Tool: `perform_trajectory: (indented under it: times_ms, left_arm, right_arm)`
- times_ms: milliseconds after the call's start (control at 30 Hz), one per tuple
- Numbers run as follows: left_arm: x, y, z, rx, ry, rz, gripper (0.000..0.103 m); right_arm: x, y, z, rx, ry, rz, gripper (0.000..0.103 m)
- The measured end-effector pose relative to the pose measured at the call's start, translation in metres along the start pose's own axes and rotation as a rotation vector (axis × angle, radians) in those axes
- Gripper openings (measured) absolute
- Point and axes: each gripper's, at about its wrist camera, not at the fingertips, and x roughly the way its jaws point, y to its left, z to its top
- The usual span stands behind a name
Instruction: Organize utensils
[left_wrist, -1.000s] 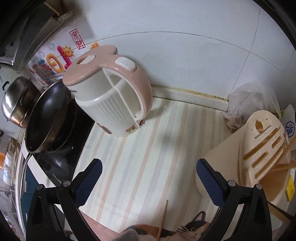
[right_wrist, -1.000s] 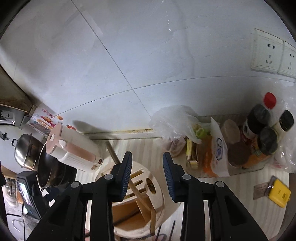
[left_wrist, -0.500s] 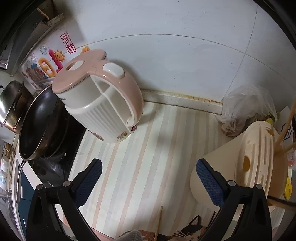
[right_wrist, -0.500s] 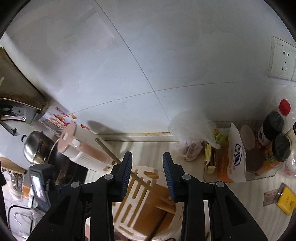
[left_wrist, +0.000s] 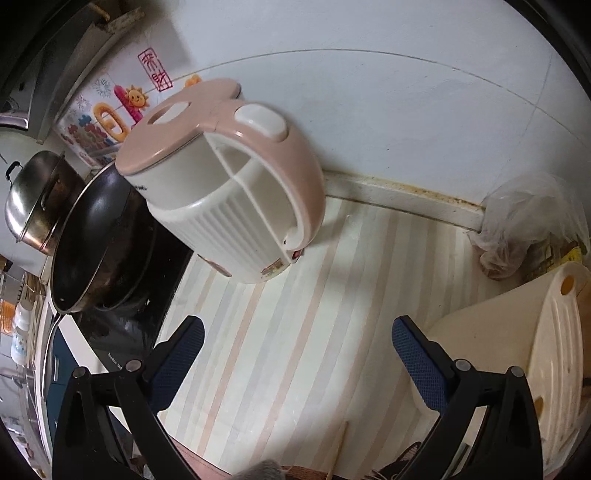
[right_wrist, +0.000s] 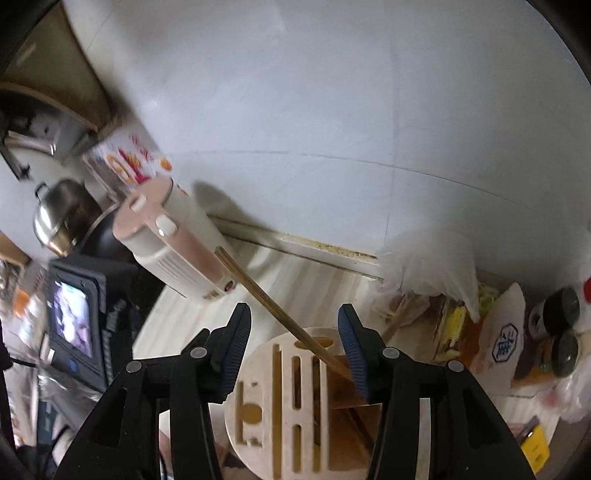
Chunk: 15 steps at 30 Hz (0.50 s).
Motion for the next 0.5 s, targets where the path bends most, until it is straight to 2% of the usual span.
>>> perform_trajectory:
  times_ms: [33, 67, 233, 333, 500]
  left_arm:
    - [0.001, 0.001, -0.001, -0.002, 0.002, 0.001, 0.103]
    - [0.0, 0.003, -0.001, -0.006, 0.002, -0.001, 0.103]
    - [-0.002, 0.012, -0.002, -0.025, -0.006, -0.009, 0.103]
    - [-0.006, 0.018, -0.001, -0.038, -0.03, -0.014, 0.103]
    - [-0.012, 0.019, -0.001, -0.045, -0.045, -0.041, 0.103]
  right_arm:
    - [0.004, 0.002, -0.001, 0.0, -0.002, -0.015, 0.04]
    - [0.006, 0.002, -0.001, 0.004, -0.004, -0.01, 0.017]
    - [-0.007, -0.001, 0.0, 0.029, -0.08, -0.061, 0.009]
    - [-0.036, -0.015, 0.001, 0.093, -0.15, -0.084, 0.007]
    - [-0.088, -0.033, 0.0, 0.174, -0.231, -0.067, 0.006]
